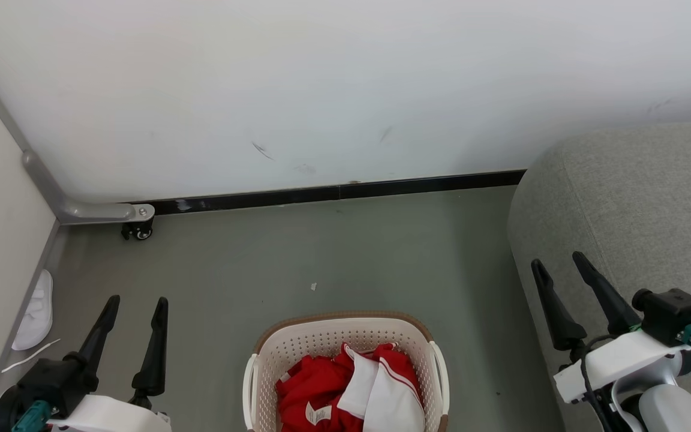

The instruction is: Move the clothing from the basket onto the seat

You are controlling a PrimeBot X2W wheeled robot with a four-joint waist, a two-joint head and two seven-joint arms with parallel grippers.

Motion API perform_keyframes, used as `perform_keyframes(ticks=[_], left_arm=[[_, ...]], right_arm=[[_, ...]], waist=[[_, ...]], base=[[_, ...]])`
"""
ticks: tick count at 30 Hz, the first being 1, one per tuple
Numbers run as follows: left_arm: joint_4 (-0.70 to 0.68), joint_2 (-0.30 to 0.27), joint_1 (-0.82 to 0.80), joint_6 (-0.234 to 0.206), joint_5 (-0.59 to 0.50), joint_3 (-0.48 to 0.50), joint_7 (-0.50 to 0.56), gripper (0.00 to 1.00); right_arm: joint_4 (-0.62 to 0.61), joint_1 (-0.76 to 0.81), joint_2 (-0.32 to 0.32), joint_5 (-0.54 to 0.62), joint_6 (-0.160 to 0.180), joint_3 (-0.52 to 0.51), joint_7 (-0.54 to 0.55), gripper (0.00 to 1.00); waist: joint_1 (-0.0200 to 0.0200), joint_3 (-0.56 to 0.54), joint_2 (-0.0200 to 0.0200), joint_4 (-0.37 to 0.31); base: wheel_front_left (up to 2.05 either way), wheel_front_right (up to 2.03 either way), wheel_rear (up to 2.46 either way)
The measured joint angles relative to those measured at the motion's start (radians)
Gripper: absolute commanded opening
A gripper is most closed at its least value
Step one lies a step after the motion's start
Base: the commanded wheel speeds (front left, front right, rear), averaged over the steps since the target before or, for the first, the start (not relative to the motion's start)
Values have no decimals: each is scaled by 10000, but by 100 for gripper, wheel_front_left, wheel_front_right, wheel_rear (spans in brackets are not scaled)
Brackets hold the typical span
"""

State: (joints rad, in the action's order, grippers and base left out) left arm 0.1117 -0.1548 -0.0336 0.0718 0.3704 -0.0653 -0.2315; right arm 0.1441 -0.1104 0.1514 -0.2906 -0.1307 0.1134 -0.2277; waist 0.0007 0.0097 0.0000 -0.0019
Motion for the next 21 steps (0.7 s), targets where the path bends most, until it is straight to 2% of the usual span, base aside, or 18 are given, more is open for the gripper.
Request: perform_keyframes(ticks=[8,21], left_arm=[[-19,71,-2,-2,-767,33,-176,100],[-13,295,-6,13,-943,234,-178,100]], right_arm=[[-15,-1,-276,1062,0,-63,-199,100],[-13,1,-504,1081,0,-343,-201,100]], waist=[[-1,12,0,5],[-2,-1,0,1]], base=[[0,0,0],[0,0,0]])
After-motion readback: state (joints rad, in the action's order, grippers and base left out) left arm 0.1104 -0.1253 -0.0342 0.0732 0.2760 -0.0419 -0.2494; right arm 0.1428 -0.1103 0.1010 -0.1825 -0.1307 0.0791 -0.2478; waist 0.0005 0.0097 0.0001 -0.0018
